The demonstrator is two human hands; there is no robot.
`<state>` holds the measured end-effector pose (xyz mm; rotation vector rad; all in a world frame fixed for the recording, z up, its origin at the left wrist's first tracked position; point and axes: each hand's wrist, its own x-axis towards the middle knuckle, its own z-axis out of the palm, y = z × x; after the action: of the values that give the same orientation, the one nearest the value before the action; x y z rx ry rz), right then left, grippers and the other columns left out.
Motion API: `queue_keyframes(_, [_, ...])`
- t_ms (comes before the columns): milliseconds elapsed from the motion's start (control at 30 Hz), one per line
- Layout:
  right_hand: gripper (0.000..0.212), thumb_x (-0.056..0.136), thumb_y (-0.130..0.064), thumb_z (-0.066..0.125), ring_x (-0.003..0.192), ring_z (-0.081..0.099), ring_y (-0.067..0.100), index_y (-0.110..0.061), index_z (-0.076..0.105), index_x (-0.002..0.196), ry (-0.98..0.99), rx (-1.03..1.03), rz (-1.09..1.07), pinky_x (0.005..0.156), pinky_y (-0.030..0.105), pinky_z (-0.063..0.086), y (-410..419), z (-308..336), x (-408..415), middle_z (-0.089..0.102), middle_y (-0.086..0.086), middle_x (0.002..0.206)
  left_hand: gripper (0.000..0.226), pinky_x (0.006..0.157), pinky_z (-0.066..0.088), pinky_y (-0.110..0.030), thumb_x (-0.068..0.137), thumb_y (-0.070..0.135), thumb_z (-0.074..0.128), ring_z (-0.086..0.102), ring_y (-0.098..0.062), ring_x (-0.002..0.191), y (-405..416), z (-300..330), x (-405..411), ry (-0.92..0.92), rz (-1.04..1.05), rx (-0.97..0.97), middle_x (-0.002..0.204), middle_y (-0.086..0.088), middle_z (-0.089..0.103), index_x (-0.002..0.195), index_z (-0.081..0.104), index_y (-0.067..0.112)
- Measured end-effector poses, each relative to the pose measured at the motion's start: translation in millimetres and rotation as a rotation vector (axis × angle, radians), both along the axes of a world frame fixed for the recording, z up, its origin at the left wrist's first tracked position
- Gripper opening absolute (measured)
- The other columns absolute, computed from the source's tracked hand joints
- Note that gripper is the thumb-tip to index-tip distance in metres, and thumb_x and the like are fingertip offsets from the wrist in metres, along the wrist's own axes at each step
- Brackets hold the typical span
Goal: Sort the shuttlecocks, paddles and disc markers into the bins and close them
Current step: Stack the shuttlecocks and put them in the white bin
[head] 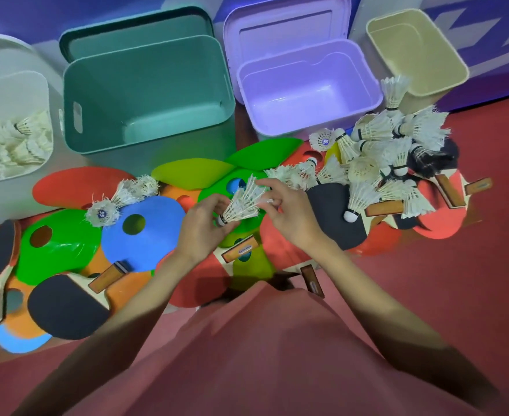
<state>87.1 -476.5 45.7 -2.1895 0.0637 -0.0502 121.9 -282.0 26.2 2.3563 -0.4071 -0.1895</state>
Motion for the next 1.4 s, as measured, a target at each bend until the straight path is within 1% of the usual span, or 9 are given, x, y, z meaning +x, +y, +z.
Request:
queue_keyframes(233, [0.026, 0.085, -0.001, 0.065, 0.047, 0.052, -0.005, -0.009, 0.063, 0.11, 0.047, 0.184, -0.065, 0.054, 0.004, 0.034, -30.5, 13.4, -18.9, 0.069, 0.011, 0.074, 0.049, 0.079, 0.049, -0.028, 0.065, 0.02, 0.085, 0.06, -0.014, 0.085, -38.7, 5.3, 0.8, 0.055, -0.146, -0.107, 0.093, 0.002, 0.063, 0.106, 0.064, 0.003])
queue_keyframes(433, [0.026, 0.086, -0.002, 0.064, 0.056, 0.06, 0.014, -0.014, 0.061, 0.109, 0.05, 0.275, -0.083, 0.055, 0.026, 0.043, -67.2, 14.1, -32.3, 0.069, 0.014, 0.069, 0.054, 0.079, 0.041, -0.006, 0.066, 0.011, 0.085, 0.058, -0.012, 0.087, -80.4, 7.3, -6.6, 0.144, -0.165, -0.187, 0.095, 0.001, 0.063, 0.115, 0.063, 0.004])
queue_keyframes(500, [0.029, 0.085, -0.003, 0.064, 0.063, 0.063, 0.031, -0.019, 0.061, 0.109, 0.035, 0.289, -0.098, 0.058, 0.035, 0.046, -75.2, 13.5, -36.6, 0.069, 0.01, 0.07, 0.058, 0.085, 0.04, -0.011, 0.068, 0.01, 0.084, 0.059, -0.012, 0.092, -91.6, 6.3, -9.9, 0.166, -0.17, -0.173, 0.101, -0.001, 0.065, 0.121, 0.061, 0.004])
queue_keyframes(633, [0.039, 0.086, -0.001, 0.061, 0.05, 0.05, 0.006, -0.018, 0.055, 0.121, 0.009, 0.204, -0.067, 0.054, 0.015, 0.037, -84.9, 10.1, -42.7, 0.06, 0.0, 0.066, 0.071, 0.091, 0.047, -0.021, 0.069, 0.013, 0.084, 0.063, -0.017, 0.107, -104.6, 2.9, -14.0, 0.193, -0.219, -0.196, 0.115, -0.003, 0.066, 0.132, 0.053, 0.008])
queue_keyframes(833, [0.04, 0.091, -0.005, 0.056, 0.066, 0.064, 0.016, -0.017, 0.046, 0.128, -0.046, 0.315, -0.14, 0.064, 0.026, 0.05, -93.5, 13.3, -49.0, 0.066, 0.003, 0.1, 0.069, 0.096, 0.049, -0.044, 0.068, 0.021, 0.073, 0.057, -0.019, 0.114, -111.1, -0.7, -19.1, 0.2, -0.147, -0.224, 0.125, 0.002, 0.058, 0.131, 0.047, 0.013])
queue_keyframes(967, [0.035, 0.089, -0.01, 0.054, 0.068, 0.055, 0.003, -0.008, 0.052, 0.124, -0.135, -0.016, -0.418, 0.068, 0.013, 0.043, -134.4, -0.7, -44.2, 0.058, 0.006, 0.114, 0.065, 0.092, 0.049, -0.041, 0.065, 0.019, 0.073, 0.058, -0.012, 0.101, -105.5, -6.2, -22.8, 0.229, -0.066, -0.252, 0.109, 0.014, 0.058, 0.124, 0.047, 0.021])
queue_keyframes(1033, [0.046, 0.086, -0.015, 0.06, 0.077, 0.06, 0.015, -0.007, 0.048, 0.129, 0.01, -0.198, -0.449, 0.078, 0.026, 0.048, -154.3, -12.8, -41.4, 0.052, 0.011, 0.121, 0.062, 0.089, 0.05, -0.041, 0.066, 0.019, 0.072, 0.058, -0.014, 0.099, -102.6, -8.6, -24.4, 0.218, -0.064, -0.253, 0.108, 0.011, 0.059, 0.122, 0.047, 0.02])
queue_keyframes(1133, [0.045, 0.084, -0.02, 0.066, 0.094, 0.061, 0.033, -0.006, 0.053, 0.125, 0.225, -0.303, -0.37, 0.083, 0.043, 0.049, -165.1, -22.3, -38.7, 0.06, 0.012, 0.11, 0.06, 0.086, 0.051, -0.04, 0.068, 0.016, 0.073, 0.059, -0.013, 0.096, -100.1, -10.1, -24.9, 0.205, -0.066, -0.255, 0.108, 0.007, 0.06, 0.122, 0.047, 0.018])
queue_keyframes(1400, [0.008, 0.083, -0.017, 0.07, 0.059, 0.05, 0.003, -0.017, 0.062, 0.084, -0.033, -0.012, -0.398, 0.058, 0.02, 0.038, -144.4, 3.1, -43.1, 0.058, -0.009, 0.072, 0.06, 0.083, 0.052, -0.039, 0.073, 0.006, 0.077, 0.061, -0.014, 0.093, -91.2, -12.8, -19.2, 0.172, -0.069, -0.211, 0.104, 0.006, 0.063, 0.124, 0.047, 0.016])
